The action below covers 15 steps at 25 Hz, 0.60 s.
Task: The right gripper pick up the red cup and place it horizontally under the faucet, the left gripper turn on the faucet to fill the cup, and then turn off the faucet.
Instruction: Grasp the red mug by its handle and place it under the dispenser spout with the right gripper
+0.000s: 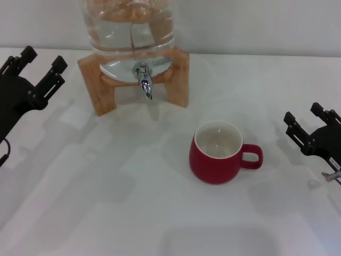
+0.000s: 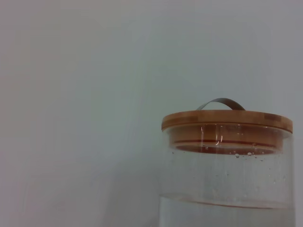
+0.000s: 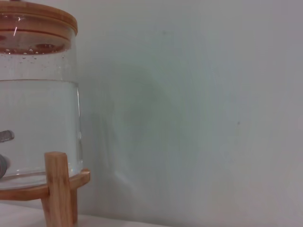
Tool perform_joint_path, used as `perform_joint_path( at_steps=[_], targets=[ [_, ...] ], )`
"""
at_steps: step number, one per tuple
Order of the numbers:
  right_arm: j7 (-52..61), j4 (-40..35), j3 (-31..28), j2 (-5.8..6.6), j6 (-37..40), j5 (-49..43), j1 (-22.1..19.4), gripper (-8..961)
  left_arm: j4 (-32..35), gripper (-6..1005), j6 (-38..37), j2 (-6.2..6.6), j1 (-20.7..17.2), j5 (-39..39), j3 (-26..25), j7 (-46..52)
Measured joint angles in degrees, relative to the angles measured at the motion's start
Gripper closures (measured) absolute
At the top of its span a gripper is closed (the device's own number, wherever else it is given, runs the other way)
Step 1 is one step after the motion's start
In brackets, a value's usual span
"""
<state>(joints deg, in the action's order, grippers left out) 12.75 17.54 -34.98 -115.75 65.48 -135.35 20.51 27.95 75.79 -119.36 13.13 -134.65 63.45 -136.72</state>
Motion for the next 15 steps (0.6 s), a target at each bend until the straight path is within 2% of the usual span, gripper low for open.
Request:
perform_joint_path(
  at_steps=[15],
  targets=[
    [0.0,-0.1,0.2,0.00,0.0,0.0,-0.2,261,-0.1,242,-0.1,0.00,0.0,0.0,0.0,0.0]
  ],
)
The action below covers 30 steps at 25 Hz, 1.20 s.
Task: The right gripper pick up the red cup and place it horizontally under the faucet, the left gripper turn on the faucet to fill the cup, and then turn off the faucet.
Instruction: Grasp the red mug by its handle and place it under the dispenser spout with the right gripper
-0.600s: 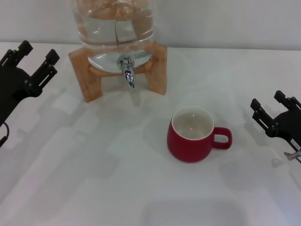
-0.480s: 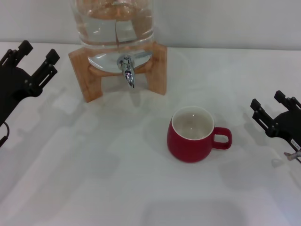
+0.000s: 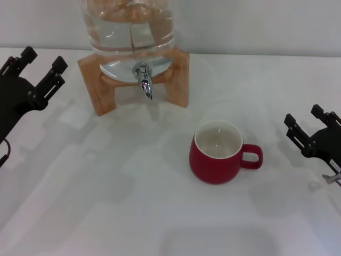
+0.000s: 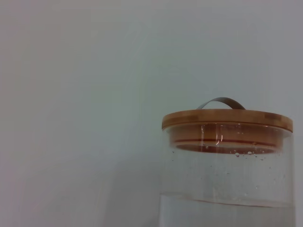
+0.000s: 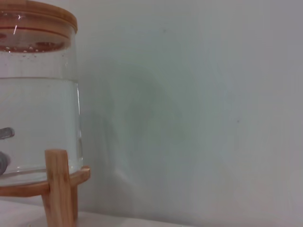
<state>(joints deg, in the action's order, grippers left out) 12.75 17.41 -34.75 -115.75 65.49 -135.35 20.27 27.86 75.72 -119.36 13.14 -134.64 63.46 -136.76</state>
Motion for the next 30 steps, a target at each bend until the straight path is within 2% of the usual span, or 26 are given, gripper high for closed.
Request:
perform_joint_path(
  at_steps=[7,19,30],
  targets=[
    [0.0,0.2,1.1,0.05,1.2,0.0,-2.0,261,0.0,242,-0.5,0.07,0.1,0.0,-0.1,0.0],
    [-0.3,-0.8,8.4,0.25,8.8,0.0,-4.1,262,0.0,242,-0.6,0.09,0.2,-0.1,-0.2,0.0],
    [0.0,-0.4,12.7,0.27,8.8,0.0,-4.1,261,0.0,242,-0.6,0.01,0.3,-0.1,-0.1,0.0]
  ],
)
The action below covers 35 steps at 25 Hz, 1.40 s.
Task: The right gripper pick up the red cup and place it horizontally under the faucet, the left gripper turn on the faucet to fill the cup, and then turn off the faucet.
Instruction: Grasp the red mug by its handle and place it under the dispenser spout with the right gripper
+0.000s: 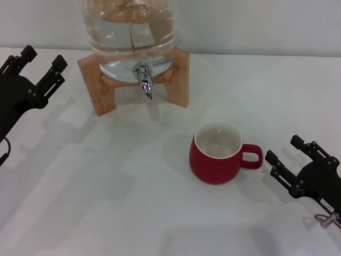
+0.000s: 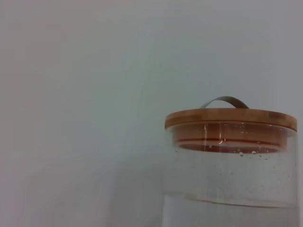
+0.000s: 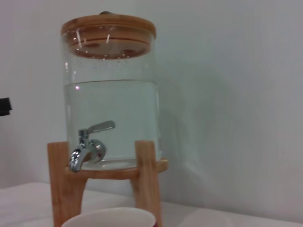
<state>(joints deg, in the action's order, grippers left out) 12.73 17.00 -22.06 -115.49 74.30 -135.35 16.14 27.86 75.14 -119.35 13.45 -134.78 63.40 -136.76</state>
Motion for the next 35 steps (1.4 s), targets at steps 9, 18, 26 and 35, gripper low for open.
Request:
perform_joint_path(
  at_steps=[9,18,26,35],
  targets=[
    [0.0,0.4,2.7,-0.09,-1.0,0.0,0.3,262,0.0,242,0.0,-0.01,0.0,0.0,0.1,0.0],
    [0.0,1.9,3.5,-0.18,-4.5,0.0,1.1,261,0.0,242,0.2,-0.01,-0.1,-0.1,0.1,0.0],
    [0.0,2.2,3.3,-0.28,-6.2,0.0,2.2,262,0.0,242,0.5,-0.01,-0.1,-0.2,0.1,0.1],
    [-0.1,2.3,3.1,-0.27,-6.2,0.3,3.0,261,0.0,242,0.5,-0.01,0.0,-0.2,0.1,0.2]
  ],
)
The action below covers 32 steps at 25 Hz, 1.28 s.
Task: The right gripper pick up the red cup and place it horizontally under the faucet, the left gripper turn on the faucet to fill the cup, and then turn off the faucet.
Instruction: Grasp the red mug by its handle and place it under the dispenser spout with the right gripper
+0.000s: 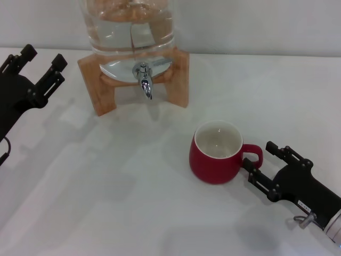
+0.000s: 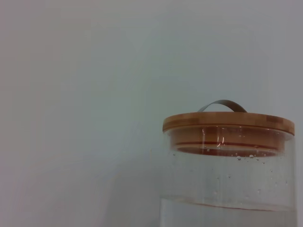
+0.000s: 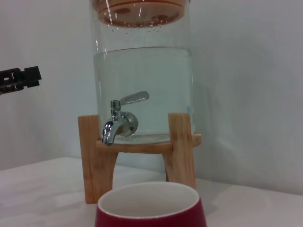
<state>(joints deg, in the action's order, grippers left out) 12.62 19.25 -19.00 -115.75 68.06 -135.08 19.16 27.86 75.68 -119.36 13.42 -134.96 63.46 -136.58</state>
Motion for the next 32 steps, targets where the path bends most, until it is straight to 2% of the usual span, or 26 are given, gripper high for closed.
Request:
perform_joint_path(
  at_steps=[32],
  targets=[
    [-0.2,0.0,-3.8,-0.35,-3.7,0.4,1.7,262,0.0,243,-0.2,0.00,0.0,0.0,0.0,0.1]
  ],
)
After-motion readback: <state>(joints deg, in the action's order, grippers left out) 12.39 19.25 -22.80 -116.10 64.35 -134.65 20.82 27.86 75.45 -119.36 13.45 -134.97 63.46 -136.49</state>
